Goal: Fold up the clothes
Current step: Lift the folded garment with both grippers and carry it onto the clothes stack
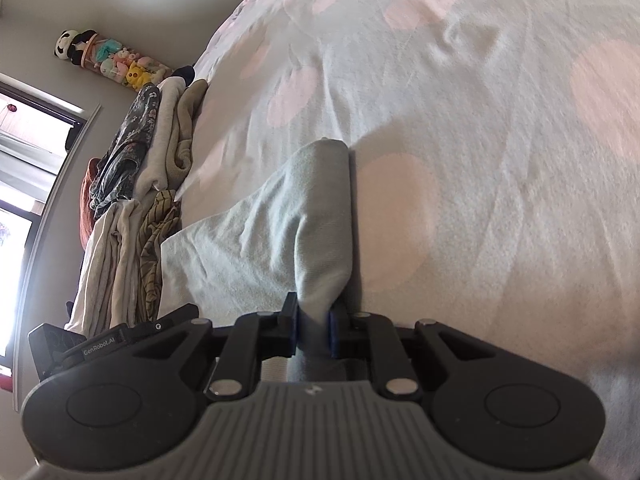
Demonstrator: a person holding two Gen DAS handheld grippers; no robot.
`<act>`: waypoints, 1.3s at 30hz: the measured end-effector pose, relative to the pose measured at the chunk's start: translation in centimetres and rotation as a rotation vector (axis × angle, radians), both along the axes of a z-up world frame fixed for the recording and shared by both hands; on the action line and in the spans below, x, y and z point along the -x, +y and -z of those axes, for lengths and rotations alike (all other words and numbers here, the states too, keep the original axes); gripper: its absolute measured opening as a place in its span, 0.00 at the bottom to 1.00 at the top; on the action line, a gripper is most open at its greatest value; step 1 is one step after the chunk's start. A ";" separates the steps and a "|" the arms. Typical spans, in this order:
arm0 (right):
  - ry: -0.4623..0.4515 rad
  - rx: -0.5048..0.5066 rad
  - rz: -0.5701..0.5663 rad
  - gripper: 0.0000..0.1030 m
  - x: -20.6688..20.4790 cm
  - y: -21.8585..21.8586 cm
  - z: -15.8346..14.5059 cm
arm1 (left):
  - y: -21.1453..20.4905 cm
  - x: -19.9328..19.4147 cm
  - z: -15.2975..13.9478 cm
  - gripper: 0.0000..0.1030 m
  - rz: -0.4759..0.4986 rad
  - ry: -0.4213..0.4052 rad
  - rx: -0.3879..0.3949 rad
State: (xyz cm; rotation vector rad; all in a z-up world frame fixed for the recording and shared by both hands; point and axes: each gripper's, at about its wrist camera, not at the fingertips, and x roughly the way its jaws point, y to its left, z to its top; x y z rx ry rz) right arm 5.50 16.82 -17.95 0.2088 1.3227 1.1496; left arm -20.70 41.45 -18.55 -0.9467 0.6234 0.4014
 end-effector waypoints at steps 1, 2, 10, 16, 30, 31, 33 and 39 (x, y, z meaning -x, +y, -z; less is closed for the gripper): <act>-0.009 -0.001 0.001 0.16 0.1 0.0 -0.3 | -0.2 0.0 -0.3 0.23 -0.006 0.001 -0.011; -0.018 -0.003 0.002 0.16 0.2 -0.1 -0.6 | -0.5 -0.1 -0.6 0.22 -0.009 0.008 -0.026; -0.081 -0.079 -0.004 0.15 1.4 -0.1 -5.4 | -1.6 0.9 -4.7 0.21 -0.020 -0.004 -0.121; -0.055 -0.182 -0.048 0.15 3.2 2.5 -10.5 | 0.3 4.3 -11.2 0.21 -0.049 -0.043 -0.218; -0.044 -0.341 -0.307 0.15 15.7 21.1 -19.6 | 10.4 18.0 -24.6 0.21 -0.170 0.110 -0.441; -0.043 -0.337 -0.318 0.15 16.5 22.2 -19.5 | 11.2 18.7 -24.6 0.21 -0.174 0.120 -0.439; -0.037 -0.327 -0.335 0.15 17.8 24.1 -19.0 | 12.7 19.5 -23.8 0.21 -0.175 0.124 -0.422; -0.047 -0.267 -0.356 0.15 19.3 27.5 -16.7 | 16.8 21.2 -20.2 0.21 -0.173 0.105 -0.351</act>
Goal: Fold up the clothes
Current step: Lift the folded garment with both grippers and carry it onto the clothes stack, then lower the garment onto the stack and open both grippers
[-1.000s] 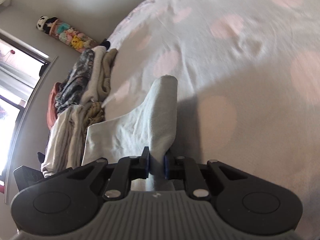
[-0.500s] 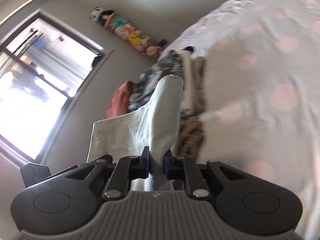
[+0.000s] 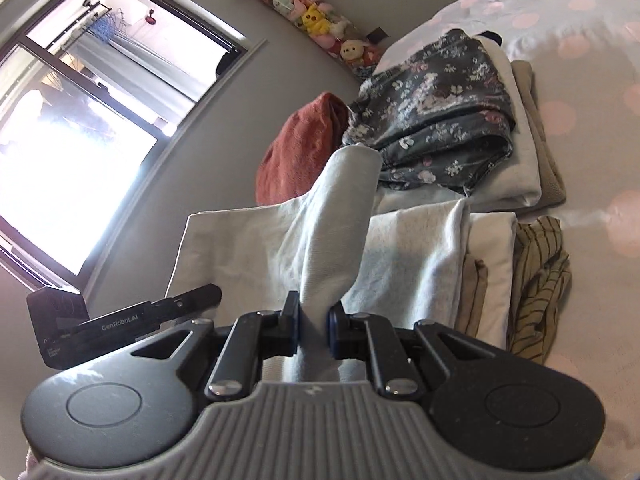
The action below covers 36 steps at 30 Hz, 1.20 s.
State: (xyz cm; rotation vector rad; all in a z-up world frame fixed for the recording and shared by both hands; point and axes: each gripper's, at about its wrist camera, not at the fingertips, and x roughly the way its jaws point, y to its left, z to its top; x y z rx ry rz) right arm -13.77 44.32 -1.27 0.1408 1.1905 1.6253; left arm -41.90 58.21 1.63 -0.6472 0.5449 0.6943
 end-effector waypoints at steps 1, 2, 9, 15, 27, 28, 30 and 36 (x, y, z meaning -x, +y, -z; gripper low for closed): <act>0.002 0.011 0.001 0.15 -0.1 0.4 0.6 | 0.5 0.0 0.6 0.21 0.003 -0.007 0.011; 0.004 0.023 0.002 0.15 -0.2 0.8 1.2 | 1.0 0.0 1.3 0.21 0.005 -0.011 0.021; 0.005 0.084 0.004 0.15 -0.4 2.6 4.9 | 4.0 0.3 6.0 0.22 -0.010 -0.030 0.110; 0.029 0.138 0.002 0.15 -0.8 3.3 8.0 | 4.5 0.8 8.2 0.24 -0.011 -0.065 0.134; -0.217 0.029 -0.017 0.24 -1.6 1.2 2.6 | 2.0 2.1 1.6 0.30 -0.086 0.125 -0.070; -0.264 0.013 -0.027 0.24 -1.5 1.3 1.9 | 1.8 2.0 0.8 0.30 -0.088 0.116 -0.093; -0.340 -0.013 -0.046 0.24 -1.0 2.1 0.7 | 1.7 1.4 -0.3 0.30 -0.071 0.103 -0.124; -0.496 -0.046 -0.100 0.24 1.1 6.0 -0.3 | 3.4 -2.8 1.1 0.26 -0.031 0.154 -0.169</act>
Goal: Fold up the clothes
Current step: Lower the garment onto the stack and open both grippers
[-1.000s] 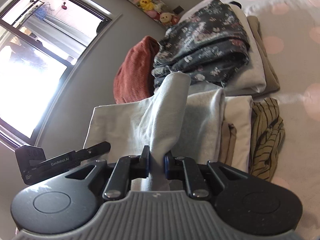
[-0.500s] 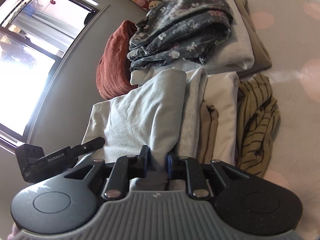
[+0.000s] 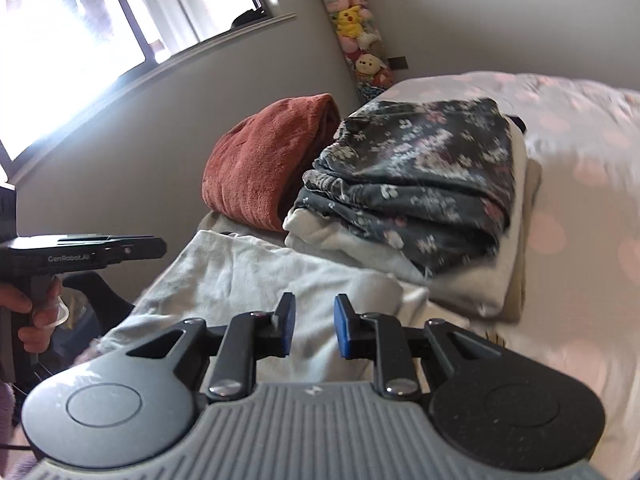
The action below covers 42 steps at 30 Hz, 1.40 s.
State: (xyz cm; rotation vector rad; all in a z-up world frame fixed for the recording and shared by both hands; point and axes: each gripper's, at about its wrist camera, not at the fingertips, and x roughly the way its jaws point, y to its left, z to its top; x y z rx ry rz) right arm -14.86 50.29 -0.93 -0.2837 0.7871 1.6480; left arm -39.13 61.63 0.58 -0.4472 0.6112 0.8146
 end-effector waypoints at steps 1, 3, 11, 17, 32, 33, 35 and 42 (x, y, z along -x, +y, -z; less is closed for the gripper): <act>-0.022 0.001 -0.003 0.24 0.3 0.8 0.2 | 0.4 -0.6 0.6 0.26 -0.001 0.005 0.000; -0.052 0.014 0.004 0.24 0.6 2.2 1.1 | 1.4 -1.1 2.0 0.22 -0.027 0.018 0.013; -0.047 0.101 0.047 0.19 -0.2 5.2 5.9 | 4.2 -0.1 5.6 0.22 -0.074 0.024 0.098; -0.085 0.100 0.040 0.18 -0.3 4.6 5.4 | 3.4 0.3 4.5 0.22 -0.088 0.045 0.078; -0.130 -0.098 0.006 0.26 7.3 -7.0 0.3 | -9.3 3.7 0.2 0.21 -0.036 0.074 -0.095; -0.153 -0.099 0.006 0.26 8.1 -7.5 0.6 | -9.8 3.8 0.8 0.21 -0.039 0.089 -0.096; -0.196 -0.089 0.014 0.26 9.4 -8.2 1.6 | -10.4 4.1 1.9 0.18 -0.057 0.108 -0.079; -0.304 -0.065 0.012 0.33 11.1 -8.5 4.6 | -10.3 4.5 5.3 0.15 -0.072 0.148 -0.053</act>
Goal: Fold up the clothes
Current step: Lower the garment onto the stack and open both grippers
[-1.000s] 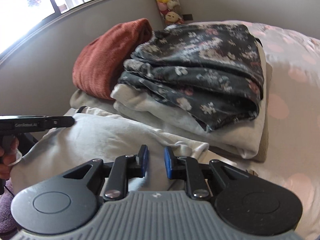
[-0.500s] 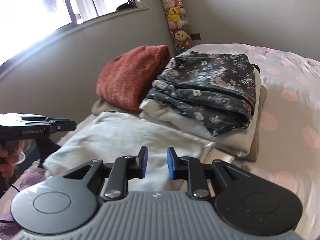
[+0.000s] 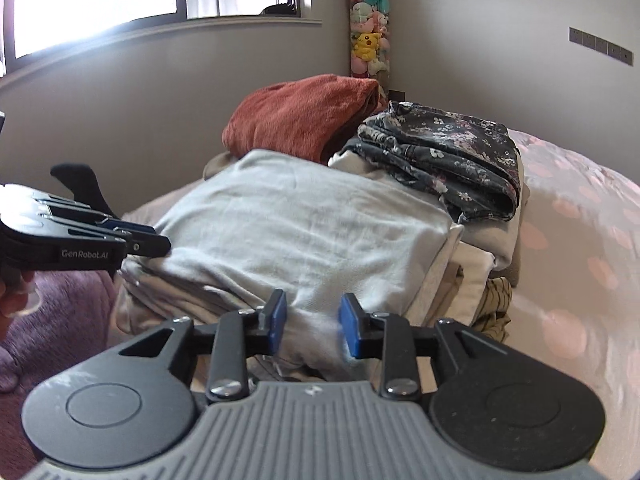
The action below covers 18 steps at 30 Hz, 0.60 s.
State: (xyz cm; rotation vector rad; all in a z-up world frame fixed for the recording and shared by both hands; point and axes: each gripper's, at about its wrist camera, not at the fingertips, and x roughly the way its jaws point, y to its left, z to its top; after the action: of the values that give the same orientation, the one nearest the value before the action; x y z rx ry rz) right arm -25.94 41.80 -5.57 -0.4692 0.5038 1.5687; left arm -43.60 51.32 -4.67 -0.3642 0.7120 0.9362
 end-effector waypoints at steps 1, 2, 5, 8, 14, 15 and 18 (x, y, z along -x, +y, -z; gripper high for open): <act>-0.007 0.010 -0.004 0.33 0.1 0.1 0.3 | 0.1 -0.2 0.4 0.15 -0.001 0.021 0.007; -0.020 0.018 -0.010 0.33 0.4 0.2 0.7 | 0.2 -0.5 0.7 0.15 -0.002 0.040 0.011; -0.084 0.016 -0.023 0.33 1.3 0.3 1.4 | 0.3 -1.1 1.1 0.15 -0.001 0.079 0.006; -0.058 0.030 -0.012 0.33 0.9 0.6 1.0 | 0.1 -1.0 0.8 0.15 -0.009 0.081 0.003; 0.014 0.028 0.021 0.50 -0.1 -0.9 -1.7 | -2.0 -1.4 -1.8 0.15 -0.048 0.069 -0.021; 0.034 0.020 0.021 0.50 -0.3 -1.4 -2.2 | -2.6 -1.5 -2.3 0.15 -0.049 0.070 -0.028; 0.053 -0.005 0.028 0.58 -0.5 -3.0 -3.7 | -4.7 -1.9 -3.9 0.15 -0.065 0.056 -0.038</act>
State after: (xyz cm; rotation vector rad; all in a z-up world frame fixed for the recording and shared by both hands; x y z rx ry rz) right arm -25.47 38.80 -1.92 -0.4162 0.5450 1.5584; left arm -41.69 46.65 -0.79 -0.3302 0.7355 1.0239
